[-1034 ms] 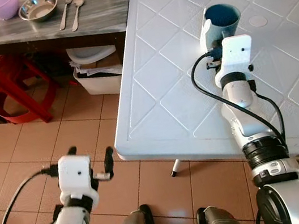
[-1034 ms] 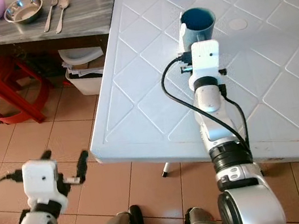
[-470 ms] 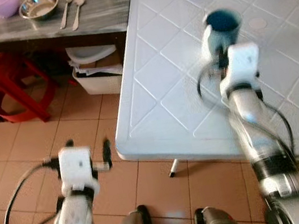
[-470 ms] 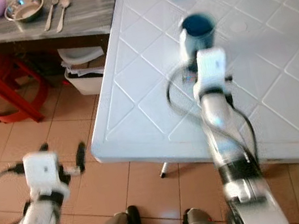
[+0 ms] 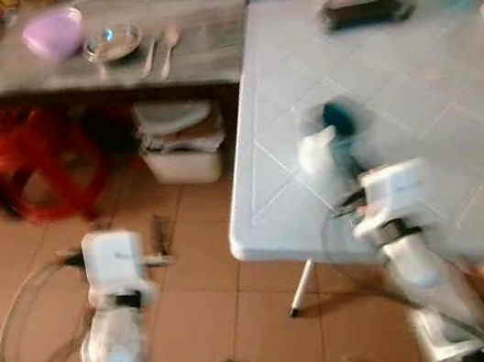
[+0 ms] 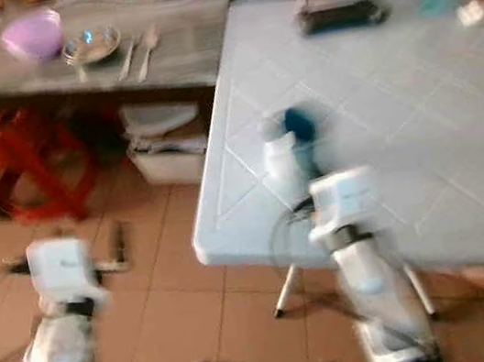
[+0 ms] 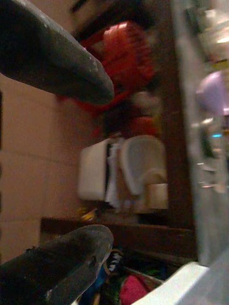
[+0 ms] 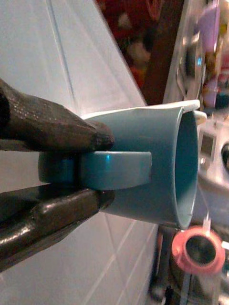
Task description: Setting the table
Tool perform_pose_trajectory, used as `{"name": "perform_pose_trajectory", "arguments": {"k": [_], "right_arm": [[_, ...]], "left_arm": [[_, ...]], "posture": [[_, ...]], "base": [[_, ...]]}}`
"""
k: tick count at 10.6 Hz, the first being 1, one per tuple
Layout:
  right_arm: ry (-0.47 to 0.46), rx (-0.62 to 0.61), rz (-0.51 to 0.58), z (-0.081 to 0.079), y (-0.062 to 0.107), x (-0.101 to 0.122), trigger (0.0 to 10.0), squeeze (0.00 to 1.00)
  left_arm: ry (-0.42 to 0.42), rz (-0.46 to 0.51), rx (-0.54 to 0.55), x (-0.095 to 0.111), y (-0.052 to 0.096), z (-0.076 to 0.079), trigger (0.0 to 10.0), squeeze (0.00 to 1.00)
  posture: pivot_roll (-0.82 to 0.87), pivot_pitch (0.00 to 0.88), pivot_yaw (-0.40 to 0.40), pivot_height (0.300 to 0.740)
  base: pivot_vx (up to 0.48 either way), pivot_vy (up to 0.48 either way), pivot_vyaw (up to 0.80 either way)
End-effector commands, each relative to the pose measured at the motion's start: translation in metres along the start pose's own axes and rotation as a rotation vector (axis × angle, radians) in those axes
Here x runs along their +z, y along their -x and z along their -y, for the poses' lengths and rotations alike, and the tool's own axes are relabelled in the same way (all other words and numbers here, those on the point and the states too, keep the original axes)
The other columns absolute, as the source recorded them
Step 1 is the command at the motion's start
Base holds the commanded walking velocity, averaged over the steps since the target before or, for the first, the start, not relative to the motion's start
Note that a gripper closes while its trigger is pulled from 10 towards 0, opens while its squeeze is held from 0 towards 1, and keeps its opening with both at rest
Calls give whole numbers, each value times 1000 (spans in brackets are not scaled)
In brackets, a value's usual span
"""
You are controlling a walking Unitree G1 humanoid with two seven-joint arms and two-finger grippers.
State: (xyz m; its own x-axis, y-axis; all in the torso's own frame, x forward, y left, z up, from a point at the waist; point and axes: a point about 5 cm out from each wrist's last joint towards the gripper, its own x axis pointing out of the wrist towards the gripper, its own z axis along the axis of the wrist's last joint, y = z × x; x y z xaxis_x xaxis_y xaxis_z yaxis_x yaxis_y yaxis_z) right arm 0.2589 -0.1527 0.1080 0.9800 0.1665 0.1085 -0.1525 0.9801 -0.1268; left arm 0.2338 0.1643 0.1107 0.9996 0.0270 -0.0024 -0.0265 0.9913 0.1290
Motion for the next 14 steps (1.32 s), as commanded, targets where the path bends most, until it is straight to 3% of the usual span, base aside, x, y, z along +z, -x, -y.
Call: {"name": "perform_pose_trajectory", "arguments": {"k": [1, 4, 5, 9, 11, 14], "right_arm": [[20, -13, 26, 7, 0, 7, 10000, 0], [18, -49, 47, 16, -14, 17, 10000, 0], [7, -40, 47, 15, -16, 17, 10000, 0], [-14, -32, 38, 10, -20, 18, 10000, 0], [-25, -21, 63, 11, -27, 26, 10000, 0], [14, -82, 6, 13, -26, 18, 10000, 0]], "left_arm": [[-2, 12, -12, 0, -1, 6, 10000, 0], [-19, 14, -19, -5, 1, 11, 10000, 0], [13, 9, -76, -7, 5, 19, 10000, 0], [-26, 12, -103, -12, 7, 20, 10000, 0], [-27, 41, -113, -7, 0, 24, 10000, 0], [-30, 35, -130, -8, 0, 26, 10000, 0]], "posture": [[58, 13, 40, 740], [48, 0, 39, 740], [49, 0, 43, 740], [56, 0, 48, 740], [49, 0, 43, 740], [42, 0, 42, 740]], "base": [[0, 480, 0], [0, 477, 0], [296, 379, 0], [381, 287, 0], [433, 0, 0], [445, 0, 0]]}}
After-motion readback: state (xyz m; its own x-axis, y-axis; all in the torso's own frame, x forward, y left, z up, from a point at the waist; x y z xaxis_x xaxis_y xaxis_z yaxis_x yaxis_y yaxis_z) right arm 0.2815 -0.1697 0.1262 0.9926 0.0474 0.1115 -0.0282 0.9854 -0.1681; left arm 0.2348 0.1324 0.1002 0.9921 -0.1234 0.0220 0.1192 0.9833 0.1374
